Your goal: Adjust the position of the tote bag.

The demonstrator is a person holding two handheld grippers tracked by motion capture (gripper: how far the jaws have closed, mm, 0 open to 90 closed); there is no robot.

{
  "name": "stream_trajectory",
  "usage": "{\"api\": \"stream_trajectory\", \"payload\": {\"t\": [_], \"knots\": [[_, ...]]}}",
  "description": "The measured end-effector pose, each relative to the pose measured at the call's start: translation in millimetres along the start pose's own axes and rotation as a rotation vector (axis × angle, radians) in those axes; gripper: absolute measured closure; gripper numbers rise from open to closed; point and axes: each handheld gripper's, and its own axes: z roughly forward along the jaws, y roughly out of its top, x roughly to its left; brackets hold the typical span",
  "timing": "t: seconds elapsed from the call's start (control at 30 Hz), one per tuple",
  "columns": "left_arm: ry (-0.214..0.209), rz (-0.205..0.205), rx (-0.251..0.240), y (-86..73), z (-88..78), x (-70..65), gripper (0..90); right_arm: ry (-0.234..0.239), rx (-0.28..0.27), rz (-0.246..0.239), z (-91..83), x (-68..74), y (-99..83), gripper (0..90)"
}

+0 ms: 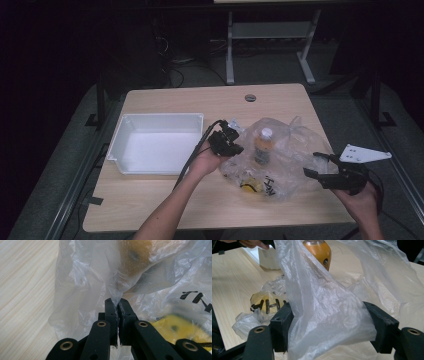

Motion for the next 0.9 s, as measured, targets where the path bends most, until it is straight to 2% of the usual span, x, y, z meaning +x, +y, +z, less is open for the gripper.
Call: {"api": "stream_trajectory", "payload": {"t": [0.5, 0.9], "knots": [[0.005, 0.001, 0.005, -3.6, -1.3, 2.0, 87.0, 0.010, 0.002, -0.007, 1.7, 1.7, 0.7, 30.9], [0.015, -0.005, -0.011, -5.2, -7.1, 3.7, 86.3, 0.012, 0.005, -0.019, 0.2, 6.4, 4.0, 30.9]]}}
